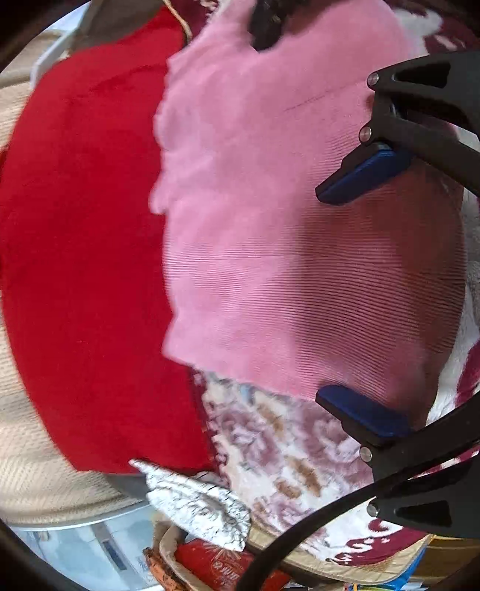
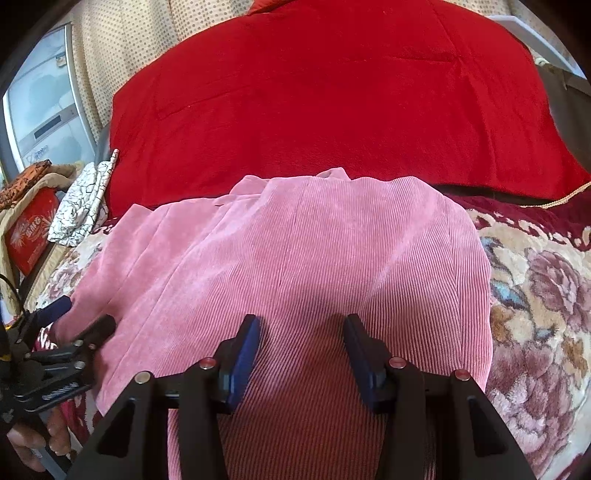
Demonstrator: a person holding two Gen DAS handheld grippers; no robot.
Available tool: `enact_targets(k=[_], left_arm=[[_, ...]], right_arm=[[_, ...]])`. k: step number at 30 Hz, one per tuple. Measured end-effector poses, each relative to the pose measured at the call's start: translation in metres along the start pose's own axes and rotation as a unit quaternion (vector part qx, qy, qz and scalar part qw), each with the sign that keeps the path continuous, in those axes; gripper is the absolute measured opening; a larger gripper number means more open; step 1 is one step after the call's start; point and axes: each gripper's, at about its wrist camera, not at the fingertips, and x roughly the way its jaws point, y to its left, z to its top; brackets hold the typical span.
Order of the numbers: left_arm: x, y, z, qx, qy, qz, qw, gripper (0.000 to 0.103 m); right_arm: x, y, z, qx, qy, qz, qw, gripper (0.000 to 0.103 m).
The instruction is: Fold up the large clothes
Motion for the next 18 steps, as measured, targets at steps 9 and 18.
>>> enact_targets(k=[9, 18], left_arm=[[0.003, 0.001, 0.001, 0.004, -0.005, 0.006, 1.0000, 0.099], [0.002, -0.002, 0.000, 0.005, -0.005, 0.007, 0.9999, 0.099]], right_arm=[[-0.018, -0.002, 0.004, 0.018, -0.022, 0.032, 0.999, 0.052], [-0.009, 0.012, -0.003, -0.009, 0.003, 0.060, 0.998, 0.053]])
